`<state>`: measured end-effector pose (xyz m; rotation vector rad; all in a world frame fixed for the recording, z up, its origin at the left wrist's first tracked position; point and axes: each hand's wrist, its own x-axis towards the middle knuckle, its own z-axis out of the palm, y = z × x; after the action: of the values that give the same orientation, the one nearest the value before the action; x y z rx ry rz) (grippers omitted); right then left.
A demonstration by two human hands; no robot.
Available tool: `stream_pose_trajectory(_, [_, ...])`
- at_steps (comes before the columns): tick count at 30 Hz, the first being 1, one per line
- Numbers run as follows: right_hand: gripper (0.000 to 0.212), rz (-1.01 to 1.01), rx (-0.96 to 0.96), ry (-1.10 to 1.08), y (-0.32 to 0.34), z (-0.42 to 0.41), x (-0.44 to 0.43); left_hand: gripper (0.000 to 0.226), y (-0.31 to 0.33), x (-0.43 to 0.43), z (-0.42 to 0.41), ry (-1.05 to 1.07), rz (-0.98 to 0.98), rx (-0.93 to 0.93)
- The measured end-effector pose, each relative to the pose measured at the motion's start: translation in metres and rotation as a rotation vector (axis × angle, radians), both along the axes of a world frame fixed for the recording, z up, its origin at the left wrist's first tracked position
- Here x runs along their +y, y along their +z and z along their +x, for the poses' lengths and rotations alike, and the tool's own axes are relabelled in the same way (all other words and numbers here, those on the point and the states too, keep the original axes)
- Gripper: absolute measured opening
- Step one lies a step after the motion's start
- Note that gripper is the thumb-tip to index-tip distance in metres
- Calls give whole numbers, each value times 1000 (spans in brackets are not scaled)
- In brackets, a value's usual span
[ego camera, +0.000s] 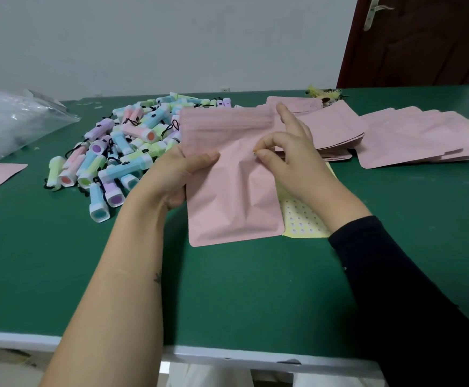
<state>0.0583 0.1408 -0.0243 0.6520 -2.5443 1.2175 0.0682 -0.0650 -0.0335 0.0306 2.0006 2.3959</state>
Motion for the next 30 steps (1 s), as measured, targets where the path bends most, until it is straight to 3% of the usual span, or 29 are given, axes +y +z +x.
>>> stream_pose_trajectory(7, [14, 129, 133, -70, -5, 0, -5, 19, 0, 2, 1, -30, -10, 2])
stream_pose_trajectory(30, [13, 314, 247, -174, -7, 1, -8, 18, -3, 3, -1, -55, -44, 32])
